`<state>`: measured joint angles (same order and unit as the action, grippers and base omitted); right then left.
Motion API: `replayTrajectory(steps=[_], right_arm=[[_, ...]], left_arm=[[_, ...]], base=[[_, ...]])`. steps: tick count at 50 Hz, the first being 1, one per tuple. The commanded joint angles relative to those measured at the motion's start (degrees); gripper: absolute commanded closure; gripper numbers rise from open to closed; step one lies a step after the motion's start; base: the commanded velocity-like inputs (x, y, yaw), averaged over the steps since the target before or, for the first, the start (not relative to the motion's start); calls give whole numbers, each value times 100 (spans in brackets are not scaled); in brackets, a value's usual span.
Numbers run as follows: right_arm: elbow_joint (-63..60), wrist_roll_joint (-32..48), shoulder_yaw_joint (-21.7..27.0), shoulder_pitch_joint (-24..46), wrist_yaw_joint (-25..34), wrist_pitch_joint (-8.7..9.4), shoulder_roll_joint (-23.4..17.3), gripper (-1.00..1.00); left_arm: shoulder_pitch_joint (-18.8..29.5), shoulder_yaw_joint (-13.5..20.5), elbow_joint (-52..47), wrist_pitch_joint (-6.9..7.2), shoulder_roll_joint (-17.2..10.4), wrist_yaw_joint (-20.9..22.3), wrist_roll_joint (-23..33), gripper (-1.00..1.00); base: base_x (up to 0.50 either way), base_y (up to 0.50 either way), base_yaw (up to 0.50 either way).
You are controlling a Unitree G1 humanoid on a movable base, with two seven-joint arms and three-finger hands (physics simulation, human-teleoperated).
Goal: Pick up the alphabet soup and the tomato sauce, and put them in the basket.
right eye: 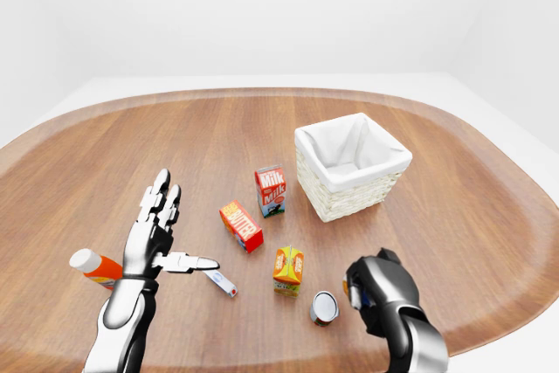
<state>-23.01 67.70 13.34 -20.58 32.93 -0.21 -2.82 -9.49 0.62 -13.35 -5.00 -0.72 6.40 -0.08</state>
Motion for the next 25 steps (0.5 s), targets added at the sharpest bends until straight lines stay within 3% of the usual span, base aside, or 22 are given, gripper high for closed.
replayTrajectory(steps=[1, 7, 25], right_arm=[[-690, -174, 300, -82, 164, -137, 217, 100], [-813, -383, 412, 106, 85, -152, 240, 100], [-2147, -1326, 862, 523, 218, 73, 299, 100]], left_arm=[[41, 52, -32, 0, 33, -165, 127, -100], [73, 60, 16, 0, 29, -172, 128, -100], [73, 59, 16, 0, 29, -175, 129, -100]], base=[[0, 0, 0], [0, 0, 0], [0, 0, 0]])
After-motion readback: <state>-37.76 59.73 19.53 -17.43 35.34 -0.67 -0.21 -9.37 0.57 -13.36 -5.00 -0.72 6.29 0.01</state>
